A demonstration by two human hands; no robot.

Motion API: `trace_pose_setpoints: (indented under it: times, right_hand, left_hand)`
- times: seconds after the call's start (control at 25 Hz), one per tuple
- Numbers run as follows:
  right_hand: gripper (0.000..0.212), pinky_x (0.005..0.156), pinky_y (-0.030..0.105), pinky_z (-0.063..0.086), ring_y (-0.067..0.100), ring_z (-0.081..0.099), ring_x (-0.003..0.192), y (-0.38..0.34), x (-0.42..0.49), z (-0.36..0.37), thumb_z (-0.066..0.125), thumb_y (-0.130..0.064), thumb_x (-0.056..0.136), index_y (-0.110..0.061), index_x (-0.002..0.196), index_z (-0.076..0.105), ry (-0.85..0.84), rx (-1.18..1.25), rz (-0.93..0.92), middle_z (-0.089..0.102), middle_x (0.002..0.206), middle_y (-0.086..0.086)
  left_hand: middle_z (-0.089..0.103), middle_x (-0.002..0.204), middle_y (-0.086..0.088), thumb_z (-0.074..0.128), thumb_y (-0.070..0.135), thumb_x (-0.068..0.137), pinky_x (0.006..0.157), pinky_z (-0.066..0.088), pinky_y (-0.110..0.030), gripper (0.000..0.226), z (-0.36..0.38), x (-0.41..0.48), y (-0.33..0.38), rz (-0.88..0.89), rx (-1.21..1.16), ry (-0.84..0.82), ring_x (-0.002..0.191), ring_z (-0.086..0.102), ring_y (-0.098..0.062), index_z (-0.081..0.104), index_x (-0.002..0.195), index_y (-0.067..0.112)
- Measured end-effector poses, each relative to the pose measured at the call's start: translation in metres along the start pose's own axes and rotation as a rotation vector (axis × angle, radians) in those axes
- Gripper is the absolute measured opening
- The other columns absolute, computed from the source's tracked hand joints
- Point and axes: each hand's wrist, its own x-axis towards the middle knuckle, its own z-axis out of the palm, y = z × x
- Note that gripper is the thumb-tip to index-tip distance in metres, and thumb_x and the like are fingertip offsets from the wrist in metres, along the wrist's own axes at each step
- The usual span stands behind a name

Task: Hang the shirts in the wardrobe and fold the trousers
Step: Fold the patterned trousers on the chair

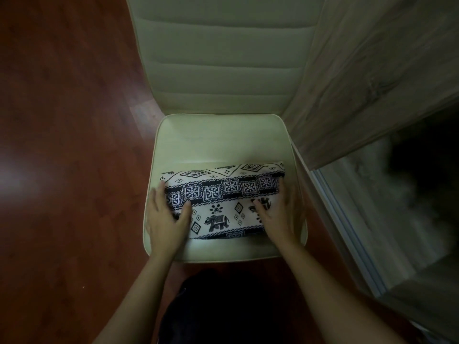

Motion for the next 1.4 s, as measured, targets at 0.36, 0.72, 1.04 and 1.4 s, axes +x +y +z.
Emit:
trace_pose_setpoints:
  times: [0.36,0.72,1.04,1.4]
  right_hand:
    - [0.023,0.084,0.043,0.053,0.026,0.065,0.089,-0.008,0.004,-0.014,0.066,-0.044,0.079,-0.024,0.088,0.062,-0.143,0.401,0.231,0.069,0.090,0.000]
    - [0.027,0.064,0.025,0.034,0.024,0.057,0.080,-0.088,-0.047,-0.301,0.072,-0.029,0.080,-0.005,0.091,0.063,0.606,0.458,-0.092,0.060,0.087,0.009]
    - [0.028,0.066,0.020,0.031,0.020,0.055,0.081,-0.128,-0.140,-0.624,0.073,-0.027,0.078,-0.006,0.094,0.064,1.216,0.354,-0.299,0.060,0.089,0.008]
    - [0.028,0.066,0.017,0.031,0.017,0.055,0.080,-0.046,-0.302,-0.827,0.073,-0.028,0.078,-0.006,0.091,0.064,1.714,0.049,-0.234,0.059,0.088,0.007]
  left_hand:
    - [0.069,0.090,-0.005,0.083,0.029,0.065,0.076,0.050,-0.031,0.037,-0.017,0.011,0.017,-0.345,-0.184,-0.135,0.080,0.063,-0.022,0.063,0.092,0.013]
    - [0.068,0.094,-0.005,0.079,0.032,0.070,0.075,0.050,-0.036,0.038,-0.161,0.007,0.261,0.359,-0.269,0.073,0.087,0.063,-0.024,0.064,0.100,0.014]
    - [0.071,0.098,-0.013,0.082,0.026,0.069,0.074,0.042,-0.028,0.045,-0.311,-0.061,0.555,0.927,-0.528,0.123,0.090,0.065,-0.027,0.066,0.106,0.008]
    - [0.068,0.105,-0.014,0.081,0.027,0.070,0.074,0.039,-0.026,0.065,-0.340,-0.225,0.766,1.438,-0.826,0.032,0.088,0.062,-0.023,0.048,0.124,0.013]
